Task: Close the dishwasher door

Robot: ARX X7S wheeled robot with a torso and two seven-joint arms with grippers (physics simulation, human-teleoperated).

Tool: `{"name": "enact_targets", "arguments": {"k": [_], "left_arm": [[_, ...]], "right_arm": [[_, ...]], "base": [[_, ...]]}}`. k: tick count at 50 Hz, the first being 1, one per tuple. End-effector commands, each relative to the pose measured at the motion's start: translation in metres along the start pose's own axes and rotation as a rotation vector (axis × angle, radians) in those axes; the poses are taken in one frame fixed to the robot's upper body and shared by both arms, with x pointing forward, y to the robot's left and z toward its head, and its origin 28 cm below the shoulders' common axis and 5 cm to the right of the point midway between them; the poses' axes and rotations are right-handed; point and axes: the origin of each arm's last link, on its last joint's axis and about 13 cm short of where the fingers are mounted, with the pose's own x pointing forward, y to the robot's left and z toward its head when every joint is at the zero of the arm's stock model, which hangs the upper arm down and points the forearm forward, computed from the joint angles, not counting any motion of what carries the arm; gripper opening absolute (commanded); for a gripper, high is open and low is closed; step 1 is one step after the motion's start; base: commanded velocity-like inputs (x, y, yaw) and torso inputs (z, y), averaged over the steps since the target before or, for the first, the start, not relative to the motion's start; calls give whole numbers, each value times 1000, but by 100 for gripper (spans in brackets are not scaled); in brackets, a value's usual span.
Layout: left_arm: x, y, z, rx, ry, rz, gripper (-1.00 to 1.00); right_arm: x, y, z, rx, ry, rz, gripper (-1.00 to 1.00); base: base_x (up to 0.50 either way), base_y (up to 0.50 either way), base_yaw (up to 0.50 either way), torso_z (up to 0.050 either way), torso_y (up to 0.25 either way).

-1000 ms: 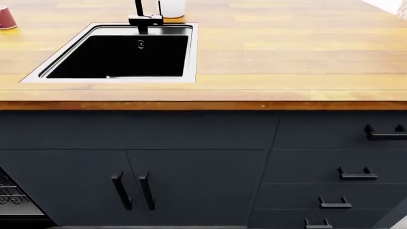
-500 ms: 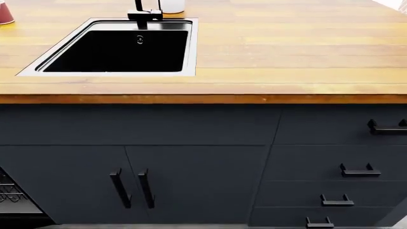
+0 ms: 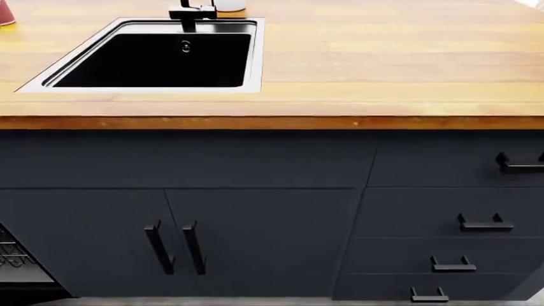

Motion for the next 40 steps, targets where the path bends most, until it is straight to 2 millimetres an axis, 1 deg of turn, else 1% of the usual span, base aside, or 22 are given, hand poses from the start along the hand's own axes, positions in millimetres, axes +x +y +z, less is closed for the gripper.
{"name": "enact_targets", "arguments": {"k": [1,19,28,40], "left_arm": [[-1,0,0,-2,-1,-1,100],[0,0,0,-4,-1,-1,100],[-3,1,-1,-5,-1,-5,100],[-4,1,-1,-6,-1,-5,100]], "right_arm": [[0,0,0,0,3,1,100],[0,0,0,5,8,2,100],[-1,0,-2,3,11,3,100],[0,1,-2,1,11,4,100]], "base": [[0,0,0,-26,0],[0,0,0,-26,0],[0,0,0,-26,0],[0,0,0,-26,0]]}}
